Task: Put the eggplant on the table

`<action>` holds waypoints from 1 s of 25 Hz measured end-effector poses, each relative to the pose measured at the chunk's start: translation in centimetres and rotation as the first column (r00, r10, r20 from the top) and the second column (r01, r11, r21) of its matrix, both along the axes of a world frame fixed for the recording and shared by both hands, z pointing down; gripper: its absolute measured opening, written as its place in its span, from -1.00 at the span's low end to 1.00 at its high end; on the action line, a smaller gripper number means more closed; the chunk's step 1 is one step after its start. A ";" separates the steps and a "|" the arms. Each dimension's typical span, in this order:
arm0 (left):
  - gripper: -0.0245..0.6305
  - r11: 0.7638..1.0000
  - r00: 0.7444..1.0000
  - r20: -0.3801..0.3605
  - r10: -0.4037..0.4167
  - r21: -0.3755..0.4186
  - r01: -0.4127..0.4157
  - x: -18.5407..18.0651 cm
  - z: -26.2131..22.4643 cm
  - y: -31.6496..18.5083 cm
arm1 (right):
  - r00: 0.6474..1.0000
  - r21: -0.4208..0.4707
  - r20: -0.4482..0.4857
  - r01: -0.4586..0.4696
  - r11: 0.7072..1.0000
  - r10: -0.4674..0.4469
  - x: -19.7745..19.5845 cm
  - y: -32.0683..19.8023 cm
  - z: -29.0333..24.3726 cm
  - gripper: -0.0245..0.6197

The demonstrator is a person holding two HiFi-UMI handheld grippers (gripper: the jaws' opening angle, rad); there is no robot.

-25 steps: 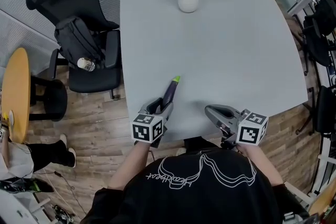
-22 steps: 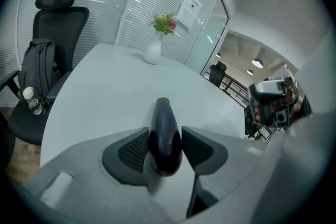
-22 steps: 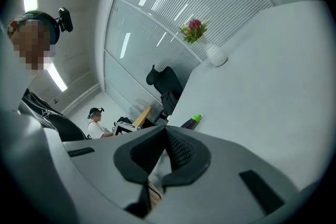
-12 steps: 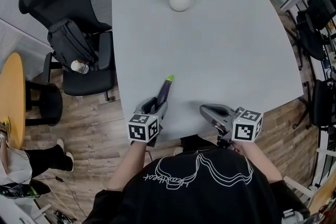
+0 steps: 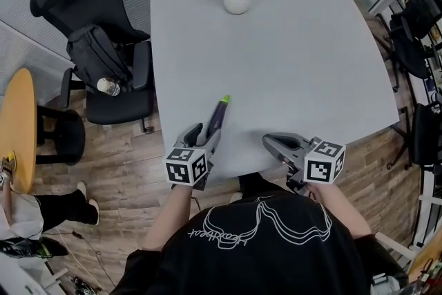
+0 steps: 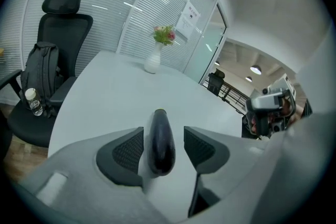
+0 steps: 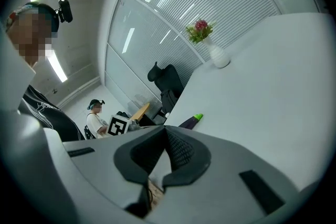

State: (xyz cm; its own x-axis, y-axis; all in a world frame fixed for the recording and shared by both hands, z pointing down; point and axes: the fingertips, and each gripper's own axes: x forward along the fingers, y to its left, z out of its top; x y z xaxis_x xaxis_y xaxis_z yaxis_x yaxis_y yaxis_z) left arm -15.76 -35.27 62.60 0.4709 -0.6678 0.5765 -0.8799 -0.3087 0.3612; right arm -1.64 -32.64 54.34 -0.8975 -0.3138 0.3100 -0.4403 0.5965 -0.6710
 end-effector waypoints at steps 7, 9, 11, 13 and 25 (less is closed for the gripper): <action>-0.24 0.998 0.999 -0.036 0.023 0.059 -0.021 0.8 -5.4 2.3 | 1.000 0.085 -0.028 0.011 0.996 -0.009 -0.2 1.3 -1.3 -0.90; -0.28 0.997 0.997 -0.059 0.039 0.069 -0.035 1.3 -7.0 3.4 | 0.999 0.131 -0.047 0.027 0.991 -0.021 -0.4 1.9 -2.0 -0.90; -0.30 0.995 0.995 -0.084 0.055 0.090 -0.048 1.9 -8.7 4.6 | 0.999 0.161 -0.040 0.034 0.986 -0.028 -0.7 2.6 -2.9 -0.90; -0.33 0.992 0.990 -0.120 0.079 0.111 -0.066 2.6 -10.4 5.9 | 0.999 0.188 -0.030 0.037 0.981 -0.031 -0.9 3.2 -3.8 -0.90; -0.81 0.968 0.956 -0.224 0.192 0.203 -0.147 5.8 -16.3 11.5 | 0.997 0.318 0.028 0.062 0.946 -0.074 -2.1 7.0 -8.5 -0.90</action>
State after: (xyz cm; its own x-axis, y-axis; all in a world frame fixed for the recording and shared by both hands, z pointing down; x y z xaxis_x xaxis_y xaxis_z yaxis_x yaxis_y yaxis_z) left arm -9.96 -23.81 46.25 0.6953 -0.6491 0.3087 -0.7033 -0.5258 0.4785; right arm -3.70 -25.60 45.85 -0.9296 -0.3277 0.1686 -0.3683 0.8085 -0.4590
